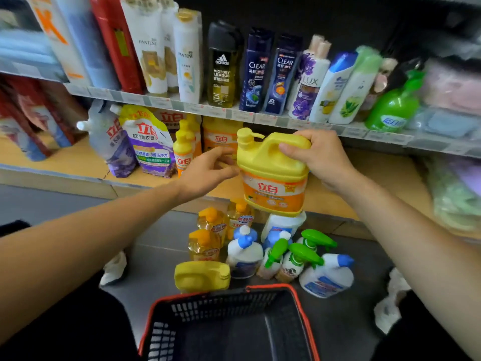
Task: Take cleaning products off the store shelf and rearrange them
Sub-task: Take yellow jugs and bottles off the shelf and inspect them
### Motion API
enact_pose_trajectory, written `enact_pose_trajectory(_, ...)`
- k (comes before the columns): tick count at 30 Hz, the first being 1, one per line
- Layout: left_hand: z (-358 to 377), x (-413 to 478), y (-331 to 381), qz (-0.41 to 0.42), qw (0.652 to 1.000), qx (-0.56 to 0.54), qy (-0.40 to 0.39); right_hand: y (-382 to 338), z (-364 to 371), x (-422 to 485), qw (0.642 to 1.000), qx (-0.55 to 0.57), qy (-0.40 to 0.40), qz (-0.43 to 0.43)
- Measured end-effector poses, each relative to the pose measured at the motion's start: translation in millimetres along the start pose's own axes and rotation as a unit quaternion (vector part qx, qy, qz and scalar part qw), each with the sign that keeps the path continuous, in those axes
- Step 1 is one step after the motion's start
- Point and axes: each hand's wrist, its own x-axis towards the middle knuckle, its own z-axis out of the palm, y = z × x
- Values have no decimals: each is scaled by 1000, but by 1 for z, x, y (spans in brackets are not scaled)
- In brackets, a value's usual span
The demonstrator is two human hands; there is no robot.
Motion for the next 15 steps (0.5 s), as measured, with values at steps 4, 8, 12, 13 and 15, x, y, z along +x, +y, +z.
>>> enact_pose_trajectory(4,7,-20,39,41,997,-31,-52,-3,-18,-41,992,120,11,27)
enact_pose_trajectory(8,24,-37,46,59,977,-172,-111,8,-26,-71,960,274,-17,58)
enact_pose_trajectory(12,49,-34,52,60,961,-256,-87,29,-31,-87,942,326,-54,60)
enact_pose_trajectory(13,53,-32,53,61,962,-255,-80,34,-35,-88,946,314,-62,56)
enact_pose_trajectory(15,60,-31,54,59,964,-249,-68,39,-43,-86,971,224,-73,35)
